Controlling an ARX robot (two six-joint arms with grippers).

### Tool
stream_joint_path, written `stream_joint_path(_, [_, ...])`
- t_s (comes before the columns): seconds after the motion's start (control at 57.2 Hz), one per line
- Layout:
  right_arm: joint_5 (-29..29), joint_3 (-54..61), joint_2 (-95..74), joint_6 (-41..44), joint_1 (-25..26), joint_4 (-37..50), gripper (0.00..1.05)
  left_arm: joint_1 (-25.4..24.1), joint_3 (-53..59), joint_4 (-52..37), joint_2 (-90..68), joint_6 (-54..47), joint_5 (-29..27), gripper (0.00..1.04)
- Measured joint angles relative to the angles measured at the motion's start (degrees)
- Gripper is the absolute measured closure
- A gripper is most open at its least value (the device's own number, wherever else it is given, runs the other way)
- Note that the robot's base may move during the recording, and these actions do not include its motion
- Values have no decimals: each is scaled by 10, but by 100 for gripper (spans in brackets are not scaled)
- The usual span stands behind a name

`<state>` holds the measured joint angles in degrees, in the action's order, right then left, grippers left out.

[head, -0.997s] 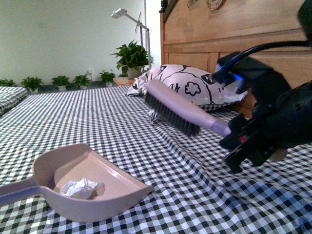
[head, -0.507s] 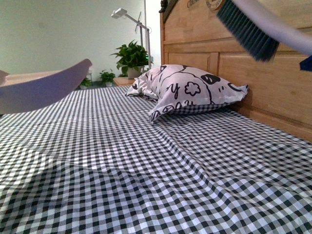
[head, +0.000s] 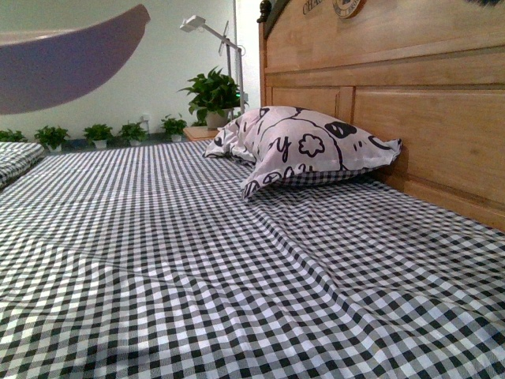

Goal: Clean up trash

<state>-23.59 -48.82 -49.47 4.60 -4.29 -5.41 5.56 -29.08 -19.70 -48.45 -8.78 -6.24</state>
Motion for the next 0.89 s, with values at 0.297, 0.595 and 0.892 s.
stream_joint_path(0.297, [-27, 38, 87, -29, 29, -36, 84, 72, 39, 44, 113, -21, -130, 79])
stream_joint_path(0.595, [-55, 46, 147, -66, 87, -50, 84, 150, 93, 82, 192, 16, -222, 79])
stream_joint_path(0.892, [-50, 47, 161, -70, 88, -57, 84, 160, 104, 83, 196, 32, -228, 79])
